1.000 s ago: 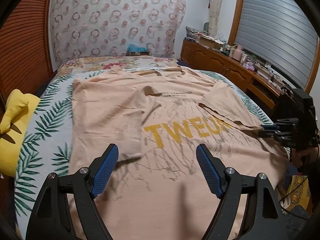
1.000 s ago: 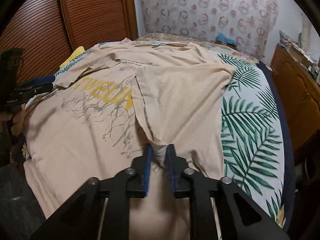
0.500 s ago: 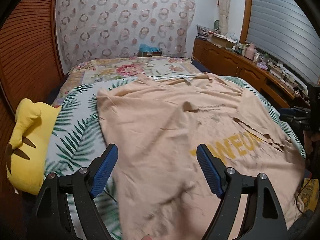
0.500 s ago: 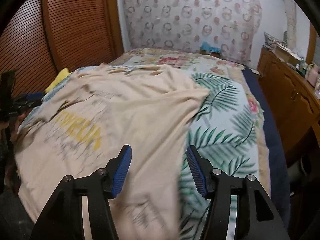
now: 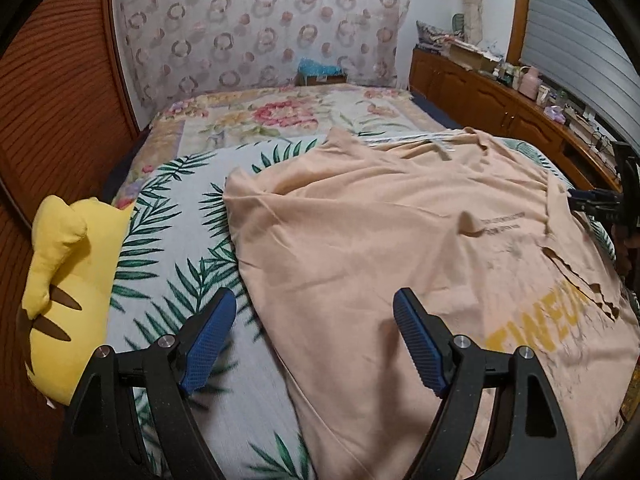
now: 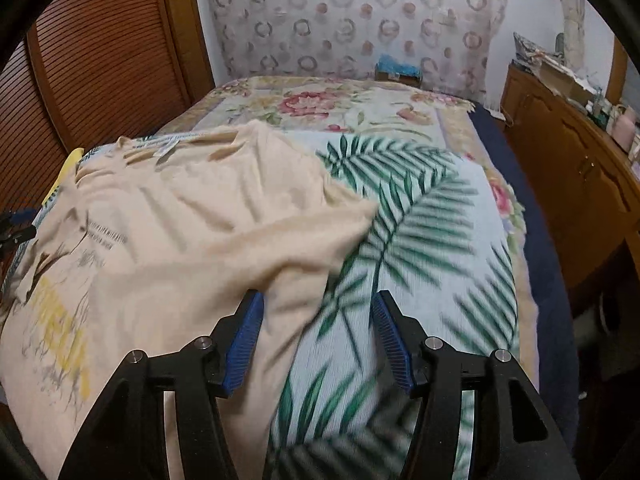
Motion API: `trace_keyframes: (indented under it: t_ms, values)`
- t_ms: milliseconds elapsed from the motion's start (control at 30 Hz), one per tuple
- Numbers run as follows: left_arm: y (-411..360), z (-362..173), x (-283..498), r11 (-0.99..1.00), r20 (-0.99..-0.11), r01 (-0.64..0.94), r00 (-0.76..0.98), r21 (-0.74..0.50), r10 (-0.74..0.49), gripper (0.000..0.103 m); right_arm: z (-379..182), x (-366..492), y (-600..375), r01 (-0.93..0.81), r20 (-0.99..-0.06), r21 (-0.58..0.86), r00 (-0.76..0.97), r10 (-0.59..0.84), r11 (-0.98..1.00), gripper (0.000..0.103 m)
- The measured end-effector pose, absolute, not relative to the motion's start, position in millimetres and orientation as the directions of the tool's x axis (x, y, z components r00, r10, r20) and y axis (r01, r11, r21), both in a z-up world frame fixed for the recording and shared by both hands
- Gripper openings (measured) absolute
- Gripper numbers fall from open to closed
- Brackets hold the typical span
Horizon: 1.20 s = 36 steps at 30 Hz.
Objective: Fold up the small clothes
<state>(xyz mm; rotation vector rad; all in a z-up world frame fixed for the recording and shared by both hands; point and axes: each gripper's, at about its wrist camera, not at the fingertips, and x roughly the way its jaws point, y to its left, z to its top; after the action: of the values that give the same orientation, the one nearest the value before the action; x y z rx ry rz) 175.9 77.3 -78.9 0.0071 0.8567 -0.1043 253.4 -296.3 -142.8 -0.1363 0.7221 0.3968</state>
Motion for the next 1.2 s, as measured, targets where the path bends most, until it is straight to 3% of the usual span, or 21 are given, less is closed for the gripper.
trace_keyframes:
  t_ms: [167,300,333,433,467,533,600,667,1200]
  values:
    - [88,-86,196,0.997,-0.773,0.071,0.63,-0.028,-0.067,0.082,-142,271,-290,-0.414,-0.655,-0.008,0.69,0.308,0.91,0.059]
    - [97,-88,210,0.998,-0.778,0.057,0.625,-0.029,-0.059,0.081,-147,276,-289,-0.426,-0.645,-0.032,0.7,0.307,0.904,0.065]
    - [98,-88,212,0.998,-0.775,0.058,0.629,-0.031,-0.06,0.075,-148,276,-288,-0.426,-0.646,-0.038,0.701,0.303,0.904,0.065]
    - [103,-87,222,0.996,-0.776,0.073,0.625,-0.054,-0.088,0.036,-149,275,-289,-0.427,-0.644,-0.036,0.701,0.306,0.903,0.066]
    - [105,-86,225,0.995,-0.775,0.075,0.625,-0.059,-0.093,0.036,-149,279,-288,-0.427,-0.645,-0.034,0.7,0.307,0.904,0.066]
    - [107,-84,232,0.996,-0.771,0.069,0.632,-0.054,-0.085,0.037,-150,278,-288,-0.428,-0.645,-0.037,0.7,0.305,0.903,0.067]
    - [111,-83,240,0.997,-0.776,0.055,0.626,-0.06,-0.081,0.053,-149,279,-290,-0.43,-0.645,-0.038,0.7,0.307,0.902,0.067]
    - [116,-83,248,0.997,-0.781,0.043,0.619,-0.07,-0.082,0.081,-149,280,-290,-0.431,-0.645,-0.038,0.7,0.307,0.902,0.067]
    - [109,-88,256,0.997,-0.789,0.067,0.611,-0.032,-0.066,0.081,-147,288,-288,-0.453,-0.643,-0.044,0.695,0.322,0.89,0.068]
